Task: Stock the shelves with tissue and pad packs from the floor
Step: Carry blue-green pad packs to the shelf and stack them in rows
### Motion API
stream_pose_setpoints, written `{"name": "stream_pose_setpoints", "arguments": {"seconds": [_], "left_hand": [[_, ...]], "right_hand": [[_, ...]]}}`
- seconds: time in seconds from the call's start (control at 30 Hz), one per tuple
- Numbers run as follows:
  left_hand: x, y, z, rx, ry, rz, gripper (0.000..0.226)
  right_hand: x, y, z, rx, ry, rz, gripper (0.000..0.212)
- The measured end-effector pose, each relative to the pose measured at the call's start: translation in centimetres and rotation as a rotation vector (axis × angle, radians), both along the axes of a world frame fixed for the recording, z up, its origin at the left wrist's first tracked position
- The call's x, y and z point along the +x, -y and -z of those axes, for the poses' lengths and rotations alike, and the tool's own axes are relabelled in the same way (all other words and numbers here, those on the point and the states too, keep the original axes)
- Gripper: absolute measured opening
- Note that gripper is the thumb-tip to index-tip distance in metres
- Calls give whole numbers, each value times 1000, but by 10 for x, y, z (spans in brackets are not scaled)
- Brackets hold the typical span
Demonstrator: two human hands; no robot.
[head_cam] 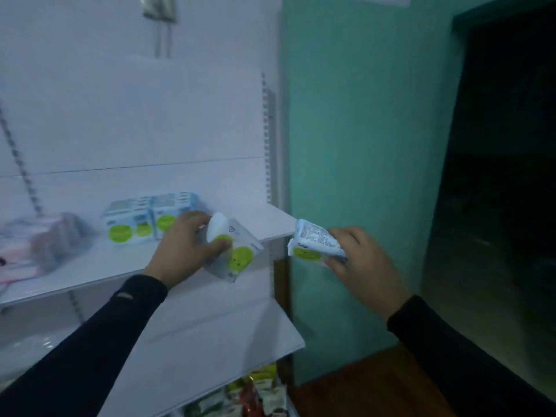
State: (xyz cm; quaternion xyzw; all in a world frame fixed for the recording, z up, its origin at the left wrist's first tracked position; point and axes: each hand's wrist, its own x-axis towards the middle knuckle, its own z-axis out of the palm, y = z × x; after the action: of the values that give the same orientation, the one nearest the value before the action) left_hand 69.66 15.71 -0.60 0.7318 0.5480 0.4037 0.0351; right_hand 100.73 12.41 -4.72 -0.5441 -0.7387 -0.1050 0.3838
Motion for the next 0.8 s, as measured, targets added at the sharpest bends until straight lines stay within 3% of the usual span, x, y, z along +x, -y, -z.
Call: {"name": "stream_pose_setpoints", "arguments": {"seconds": [0.1, 0.3, 0.43, 0.53, 0.67, 0.8], "left_hand": [[-75, -4, -19, 40, 32, -138, 45], [-205, -39, -35, -63, -114, -318, 51], [-246, -72, -32, -229, -337, -292, 60], [-251, -91, -25, -295, -355, -247, 67], [-251, -98, -12, -243, -67, -264, 83], [-254, -97, 21, -246, 237, -306, 70]], "right_hand": [[-69, -36, -19, 17, 37, -122, 44], [-195, -111, -41, -14, 111, -261, 51], [-246, -154, -38, -72, 122, -282, 54], [-269, -179, -30, -141, 135, -309, 54], [-282, -207, -21, -206, 168, -335, 57], [-287, -228, -16, -274, 187, -400, 60]]}}
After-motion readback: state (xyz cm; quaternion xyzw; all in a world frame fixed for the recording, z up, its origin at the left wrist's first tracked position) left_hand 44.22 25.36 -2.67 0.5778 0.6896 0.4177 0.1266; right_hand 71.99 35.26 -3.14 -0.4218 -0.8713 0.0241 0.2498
